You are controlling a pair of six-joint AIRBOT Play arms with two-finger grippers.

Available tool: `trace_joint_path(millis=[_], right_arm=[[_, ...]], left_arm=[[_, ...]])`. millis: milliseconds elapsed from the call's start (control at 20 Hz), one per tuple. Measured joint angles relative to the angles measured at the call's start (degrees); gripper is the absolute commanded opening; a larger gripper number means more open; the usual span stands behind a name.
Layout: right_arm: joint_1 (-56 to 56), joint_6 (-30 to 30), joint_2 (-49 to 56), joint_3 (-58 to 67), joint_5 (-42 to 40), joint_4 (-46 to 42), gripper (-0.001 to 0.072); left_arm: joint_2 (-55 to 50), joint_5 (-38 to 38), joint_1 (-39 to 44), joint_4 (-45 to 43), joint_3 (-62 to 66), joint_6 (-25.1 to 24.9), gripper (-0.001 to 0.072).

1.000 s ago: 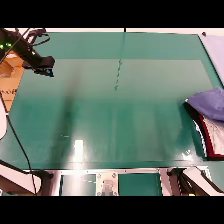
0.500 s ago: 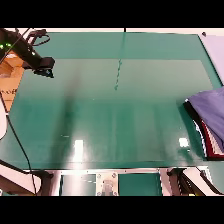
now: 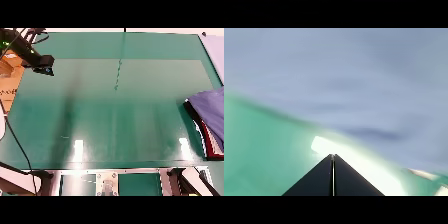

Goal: Fold the shirts.

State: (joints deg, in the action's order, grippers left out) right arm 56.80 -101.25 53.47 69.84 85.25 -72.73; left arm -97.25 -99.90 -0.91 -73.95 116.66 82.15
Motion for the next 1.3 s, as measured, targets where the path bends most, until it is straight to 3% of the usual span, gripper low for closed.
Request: trace_joint_path(millis=[250,500,700,900,1300], right_arm=[[-22.36,1.33,-2.16,-2.71,-4.63,5.7,0.0011],[-51.49,-1.38,-9.14,-18.64,-13.27,3.45,0.0012],[-66.66,-3.61,-10.99,-26.32,-21.62,2.29,0.0012],[-73.7,-4.33,-11.45,-28.61,-24.68,1.95,0.0012],[-76.35,-4.66,-11.61,-29.4,-26.03,1.79,0.0012]], left_arm=[[8.83,3.98,1.36,4.24,-12.57,-0.13,0.0025],[23.17,12.35,7.28,5.68,-38.56,-0.13,0.0025],[28.72,15.85,9.38,6.34,-49.13,-0.11,0.0025],[30.25,16.96,9.9,6.78,-52.09,0.07,0.0025],[30.8,17.42,10.12,6.99,-53.16,0.28,0.0025]])
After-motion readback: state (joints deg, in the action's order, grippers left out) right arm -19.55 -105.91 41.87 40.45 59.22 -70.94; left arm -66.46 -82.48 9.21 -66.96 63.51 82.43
